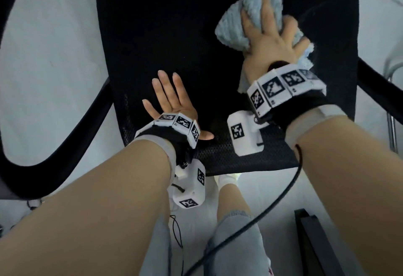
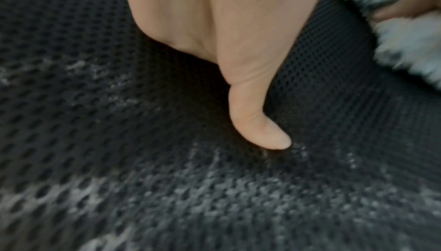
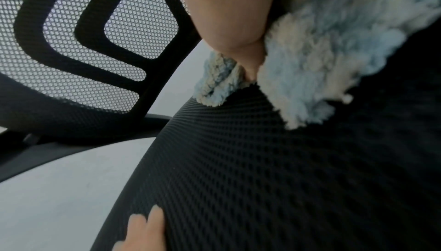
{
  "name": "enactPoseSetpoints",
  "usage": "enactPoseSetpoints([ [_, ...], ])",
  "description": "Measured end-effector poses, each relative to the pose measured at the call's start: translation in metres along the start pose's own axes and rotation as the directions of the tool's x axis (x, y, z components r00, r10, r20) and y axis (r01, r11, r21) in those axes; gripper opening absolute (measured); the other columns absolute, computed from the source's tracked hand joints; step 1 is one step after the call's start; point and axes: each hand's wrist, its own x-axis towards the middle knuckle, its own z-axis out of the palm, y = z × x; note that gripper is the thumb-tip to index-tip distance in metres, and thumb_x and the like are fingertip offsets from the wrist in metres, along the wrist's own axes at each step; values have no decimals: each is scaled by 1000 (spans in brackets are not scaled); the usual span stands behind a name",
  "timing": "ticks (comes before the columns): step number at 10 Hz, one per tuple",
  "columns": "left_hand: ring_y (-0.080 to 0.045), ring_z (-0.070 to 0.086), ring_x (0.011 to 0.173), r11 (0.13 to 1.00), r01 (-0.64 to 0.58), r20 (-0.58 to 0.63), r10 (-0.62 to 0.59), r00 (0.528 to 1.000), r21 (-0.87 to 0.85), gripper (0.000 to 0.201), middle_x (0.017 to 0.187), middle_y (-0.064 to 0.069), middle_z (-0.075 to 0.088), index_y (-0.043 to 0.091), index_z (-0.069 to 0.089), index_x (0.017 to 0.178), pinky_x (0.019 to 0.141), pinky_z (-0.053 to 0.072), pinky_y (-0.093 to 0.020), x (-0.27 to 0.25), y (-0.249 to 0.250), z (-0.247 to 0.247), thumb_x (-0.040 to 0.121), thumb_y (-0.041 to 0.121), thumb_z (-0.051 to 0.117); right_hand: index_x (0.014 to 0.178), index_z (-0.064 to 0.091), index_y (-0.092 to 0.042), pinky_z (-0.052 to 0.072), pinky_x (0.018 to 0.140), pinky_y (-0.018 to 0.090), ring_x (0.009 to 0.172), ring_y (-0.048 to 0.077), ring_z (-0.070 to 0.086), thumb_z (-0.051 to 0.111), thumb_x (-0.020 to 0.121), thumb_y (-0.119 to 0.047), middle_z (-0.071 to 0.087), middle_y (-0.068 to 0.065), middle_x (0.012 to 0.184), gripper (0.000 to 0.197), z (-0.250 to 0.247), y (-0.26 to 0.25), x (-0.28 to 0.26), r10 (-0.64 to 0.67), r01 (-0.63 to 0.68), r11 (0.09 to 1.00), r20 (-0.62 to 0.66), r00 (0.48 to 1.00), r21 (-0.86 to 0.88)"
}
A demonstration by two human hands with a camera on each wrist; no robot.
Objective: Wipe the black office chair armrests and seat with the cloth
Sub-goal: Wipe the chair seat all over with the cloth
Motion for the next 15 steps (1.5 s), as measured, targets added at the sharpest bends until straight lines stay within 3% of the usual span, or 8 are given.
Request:
enactPoseSetpoints([
  [4, -34, -28, 138, 995, -75, -204, 88, 975, 72, 151, 148, -17, -33, 21, -37, 135, 101, -14, -66, 1, 58, -7, 48, 42, 84, 141, -3, -49, 8, 107, 59, 131, 26, -4, 45, 88, -21, -27, -18, 150, 77, 25, 48, -113, -38, 61, 996, 335, 941, -58],
  [6, -26, 25, 141, 999, -11, -585, 30, 810, 35, 71, 153, -9, 25, 26, 1, 146, 107, 26, -62, 11, 62, 14, 87, 61, 22, 142, 9, -44, 17, 103, 54, 133, 30, 11, 44, 79, -4, -14, -13, 154, 83, 5, 13, -9, -18, 19, 1000, 81, 997, -12],
  [7, -26, 29, 140, 997, 62, -486, -35, 873, 39, 84, 152, -9, 30, 29, 8, 146, 104, 31, -62, 11, 62, 3, 78, 70, 35, 143, 10, -43, 16, 103, 54, 134, 30, 12, 45, 81, -6, -11, -12, 155, 80, 2, 12, -9, -28, 29, 1000, 48, 998, -5],
  [9, -42, -22, 138, 989, -133, -199, 144, 969, 68, 162, 148, -16, -33, 16, -52, 117, 104, 0, -71, 13, 50, 0, 36, 61, 81, 143, -5, -43, 9, 106, 58, 134, 27, 2, 45, 87, -18, -24, -13, 152, 79, 21, 43, -95, -71, 90, 994, 252, 965, -62],
  [10, -41, -13, 141, 988, -112, -256, 137, 957, 106, 152, 153, -19, -21, 20, -43, 130, 105, 2, -68, 12, 54, 4, 39, 73, 66, 143, 3, -42, 13, 105, 56, 131, 27, 8, 45, 84, -13, -19, -13, 153, 78, 16, 31, -61, -44, 54, 997, 188, 981, -47],
  [12, -23, 41, 133, 999, -25, -497, -1, 868, -45, 44, 144, -7, 44, 26, 10, 140, 100, 38, -60, 13, 61, 2, 99, 40, 10, 143, 11, -43, 17, 102, 53, 130, 29, 16, 45, 80, -5, -12, -13, 155, 81, -2, 10, -4, -19, 20, 1000, 63, 998, -7],
  [14, -41, -27, 136, 986, -164, -158, 169, 973, 40, 160, 145, -15, -38, 15, -48, 121, 103, -5, -70, 15, 48, -1, 39, 61, 81, 142, -5, -45, 9, 104, 55, 127, 25, 2, 44, 86, -16, -28, -13, 150, 79, 23, 47, -104, -40, 56, 997, 263, 964, -55],
  [15, -40, -27, 136, 982, -185, -149, 190, 970, 45, 159, 146, -15, -36, 17, -48, 122, 102, -8, -69, 15, 51, 0, 38, 63, 80, 143, 2, -44, 9, 105, 57, 132, 27, 5, 44, 85, -11, -24, -13, 152, 79, 18, 36, -67, -28, 40, 998, 228, 973, -47],
])
